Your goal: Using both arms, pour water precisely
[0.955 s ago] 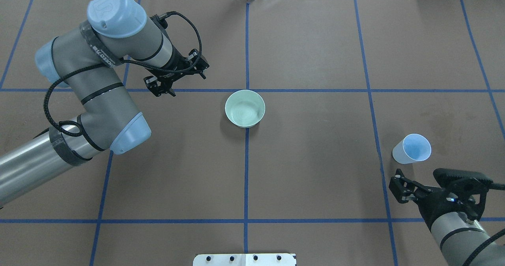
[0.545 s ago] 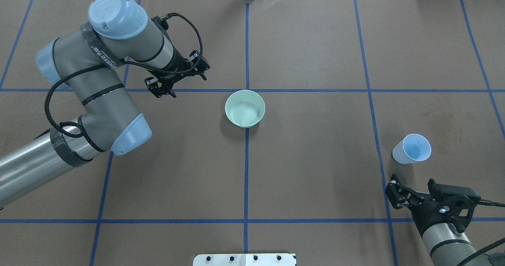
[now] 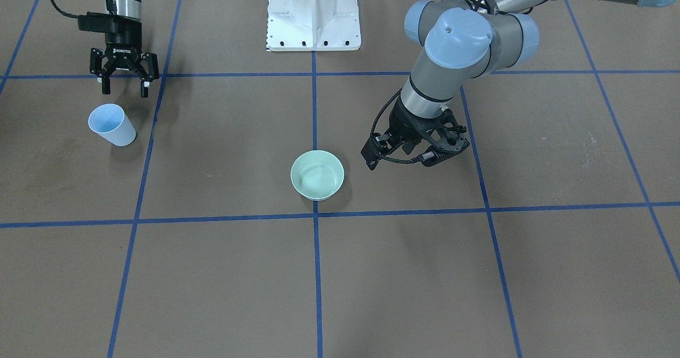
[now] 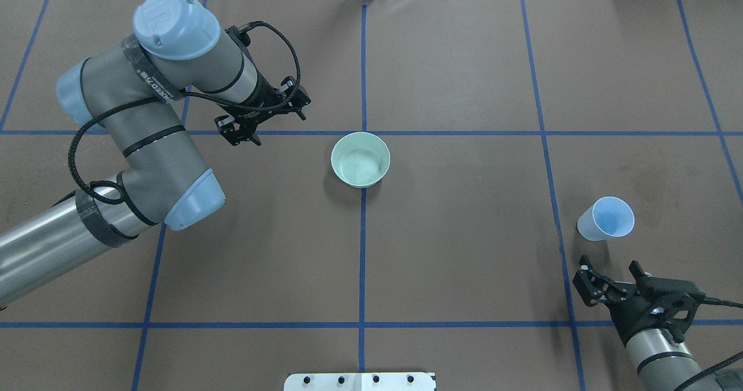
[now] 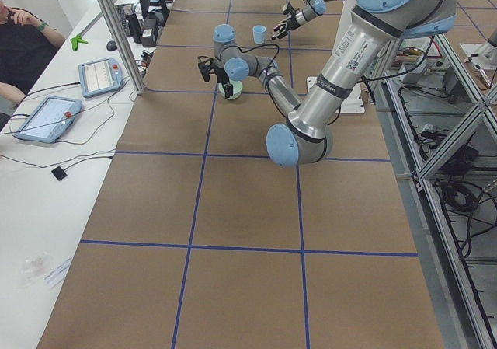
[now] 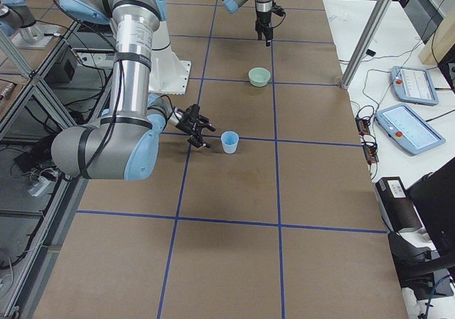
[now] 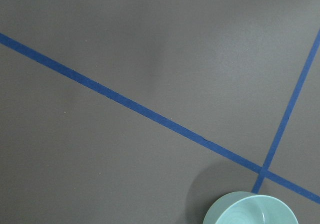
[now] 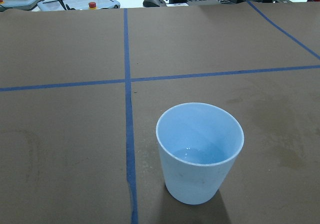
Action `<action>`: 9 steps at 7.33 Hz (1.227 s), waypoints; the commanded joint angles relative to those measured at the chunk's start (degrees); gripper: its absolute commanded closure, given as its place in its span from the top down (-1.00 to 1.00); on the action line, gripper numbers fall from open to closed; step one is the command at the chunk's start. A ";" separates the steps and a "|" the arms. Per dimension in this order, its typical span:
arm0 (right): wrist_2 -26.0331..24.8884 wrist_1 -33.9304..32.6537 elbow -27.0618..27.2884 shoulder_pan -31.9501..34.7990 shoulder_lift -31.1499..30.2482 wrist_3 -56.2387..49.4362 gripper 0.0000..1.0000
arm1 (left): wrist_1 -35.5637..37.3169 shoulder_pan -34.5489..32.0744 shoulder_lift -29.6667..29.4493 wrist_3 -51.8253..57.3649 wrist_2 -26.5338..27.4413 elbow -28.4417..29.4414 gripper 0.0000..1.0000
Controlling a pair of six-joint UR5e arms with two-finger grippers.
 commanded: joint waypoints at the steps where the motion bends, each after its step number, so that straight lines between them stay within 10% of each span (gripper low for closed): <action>1: -1.76 0.31 -2.31 0.09 0.00 -0.77 0.97 | -0.03 0.03 0.08 0.00 0.00 0.26 1.00; 9: -1.15 0.31 -5.48 5.72 3.25 -7.62 0.97 | -0.03 0.03 0.09 0.00 0.09 0.70 1.00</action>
